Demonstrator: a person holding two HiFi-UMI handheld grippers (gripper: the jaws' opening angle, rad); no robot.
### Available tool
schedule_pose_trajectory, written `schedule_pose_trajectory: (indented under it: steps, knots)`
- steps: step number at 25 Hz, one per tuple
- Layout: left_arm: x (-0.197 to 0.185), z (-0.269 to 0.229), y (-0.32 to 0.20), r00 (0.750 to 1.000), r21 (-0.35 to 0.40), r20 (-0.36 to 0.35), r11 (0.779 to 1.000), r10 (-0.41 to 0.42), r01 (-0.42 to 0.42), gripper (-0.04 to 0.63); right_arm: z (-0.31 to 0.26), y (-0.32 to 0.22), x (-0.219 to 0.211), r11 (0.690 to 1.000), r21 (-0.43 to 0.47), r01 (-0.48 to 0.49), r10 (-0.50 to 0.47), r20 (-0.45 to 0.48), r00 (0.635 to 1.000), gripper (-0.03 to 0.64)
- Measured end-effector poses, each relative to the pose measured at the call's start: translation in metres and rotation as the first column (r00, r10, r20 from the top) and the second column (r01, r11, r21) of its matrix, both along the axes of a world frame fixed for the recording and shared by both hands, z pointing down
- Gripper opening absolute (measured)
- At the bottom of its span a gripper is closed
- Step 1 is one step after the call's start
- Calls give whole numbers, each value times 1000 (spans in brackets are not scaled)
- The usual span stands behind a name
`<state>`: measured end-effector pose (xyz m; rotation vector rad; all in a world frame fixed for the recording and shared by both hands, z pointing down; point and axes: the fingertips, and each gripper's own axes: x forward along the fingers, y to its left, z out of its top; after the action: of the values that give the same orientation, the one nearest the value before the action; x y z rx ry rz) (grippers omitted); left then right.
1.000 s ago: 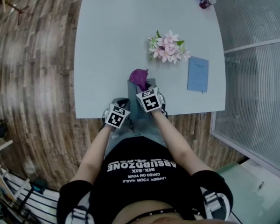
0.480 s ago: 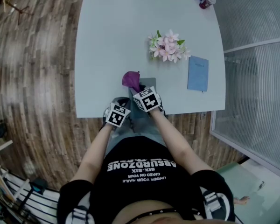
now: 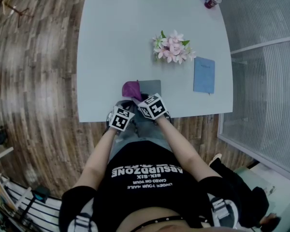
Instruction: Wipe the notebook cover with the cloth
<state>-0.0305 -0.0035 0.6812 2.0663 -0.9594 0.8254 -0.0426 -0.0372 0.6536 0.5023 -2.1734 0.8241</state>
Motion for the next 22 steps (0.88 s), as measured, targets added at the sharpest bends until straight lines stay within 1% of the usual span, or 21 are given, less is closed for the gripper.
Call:
schedule_pose_trajectory:
  steps: [4,7,13,22]
  knots:
    - [-1,0,0,1000,3,4,1000,2,-2,14,-1,4,0,1000,-15,6,-6,6,1000,80]
    - [0,0,0,1000,5,6,1000,3,-3,14,-1,3,4,1000,-10,-16,16,14,1000,78]
    - [1,1,-1,1000,10,16,1000,7,-7,14,1,0,15,997,-51,-59,60,26,998,78]
    - [1,0,0,1000,15,21,1000,12,-12,14,0,-3,33,991,-59,-122,122,6,992,78]
